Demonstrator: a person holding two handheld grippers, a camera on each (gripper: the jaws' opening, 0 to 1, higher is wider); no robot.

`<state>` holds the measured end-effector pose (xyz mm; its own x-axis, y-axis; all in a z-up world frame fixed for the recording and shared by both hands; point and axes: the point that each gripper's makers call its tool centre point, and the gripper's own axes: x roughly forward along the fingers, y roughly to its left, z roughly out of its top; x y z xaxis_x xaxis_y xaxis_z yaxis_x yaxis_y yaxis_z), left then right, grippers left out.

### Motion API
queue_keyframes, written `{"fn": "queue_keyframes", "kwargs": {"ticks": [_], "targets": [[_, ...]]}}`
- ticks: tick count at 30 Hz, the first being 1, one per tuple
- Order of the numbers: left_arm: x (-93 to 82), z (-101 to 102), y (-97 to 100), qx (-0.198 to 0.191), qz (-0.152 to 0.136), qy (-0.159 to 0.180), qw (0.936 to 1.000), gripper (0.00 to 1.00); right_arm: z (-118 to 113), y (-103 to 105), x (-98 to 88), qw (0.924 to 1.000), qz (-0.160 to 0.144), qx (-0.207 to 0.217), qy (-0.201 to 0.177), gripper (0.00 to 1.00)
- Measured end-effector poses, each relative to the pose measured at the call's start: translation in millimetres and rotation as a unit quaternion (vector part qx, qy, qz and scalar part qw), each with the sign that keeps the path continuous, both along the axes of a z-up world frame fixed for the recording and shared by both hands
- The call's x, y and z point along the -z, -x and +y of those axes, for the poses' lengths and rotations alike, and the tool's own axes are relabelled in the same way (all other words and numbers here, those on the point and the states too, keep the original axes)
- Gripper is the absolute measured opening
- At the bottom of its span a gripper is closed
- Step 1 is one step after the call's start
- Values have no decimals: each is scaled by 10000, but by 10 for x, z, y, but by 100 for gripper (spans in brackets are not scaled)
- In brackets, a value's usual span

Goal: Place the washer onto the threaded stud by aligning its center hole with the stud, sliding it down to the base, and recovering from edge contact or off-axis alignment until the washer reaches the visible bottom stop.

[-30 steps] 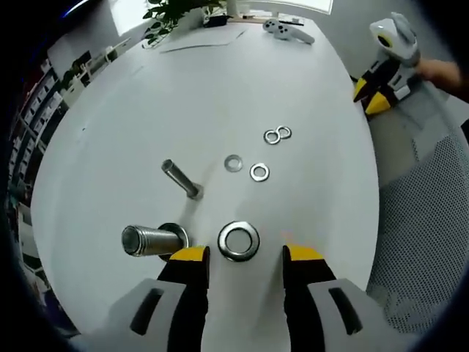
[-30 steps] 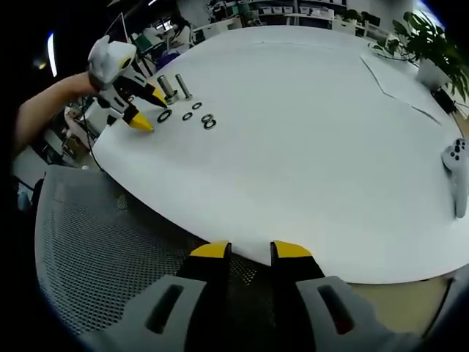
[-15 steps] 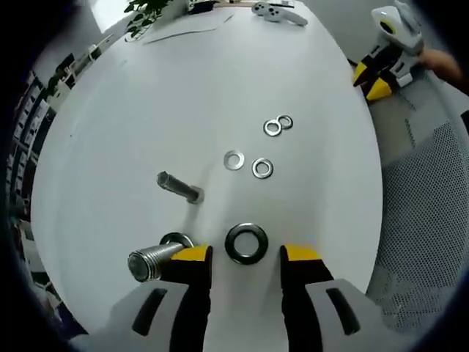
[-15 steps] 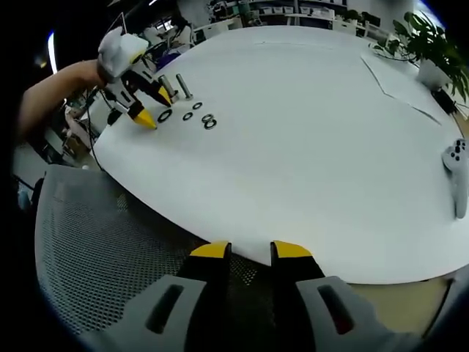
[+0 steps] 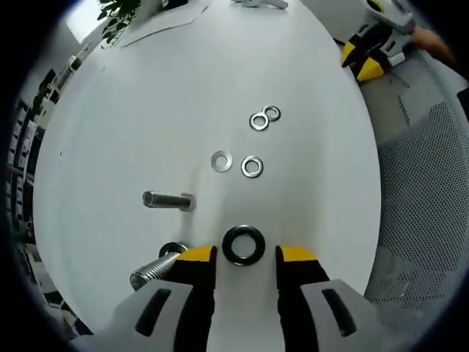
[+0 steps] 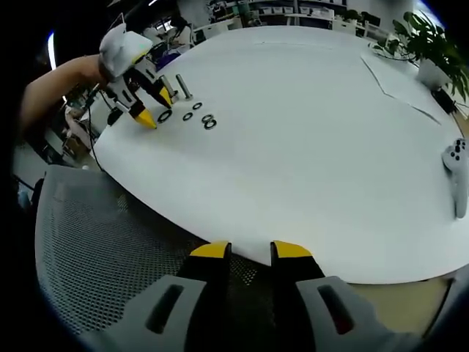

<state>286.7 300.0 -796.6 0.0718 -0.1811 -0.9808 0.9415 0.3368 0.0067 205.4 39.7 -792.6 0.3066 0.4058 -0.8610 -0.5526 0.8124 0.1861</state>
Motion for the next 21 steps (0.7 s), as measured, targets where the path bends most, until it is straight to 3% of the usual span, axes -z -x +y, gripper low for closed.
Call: {"fn": "queue_keyframes", "kwargs": {"ticks": [11,21], "targets": [[-2,-66,-18,-63,-78,139,9999,21,-4,-4,2,10000,1,9,-3,24],[-4,-52,-5,-78,-66,155,9998,21,-4,-3,1,10000,3,12,-4,24]]}}
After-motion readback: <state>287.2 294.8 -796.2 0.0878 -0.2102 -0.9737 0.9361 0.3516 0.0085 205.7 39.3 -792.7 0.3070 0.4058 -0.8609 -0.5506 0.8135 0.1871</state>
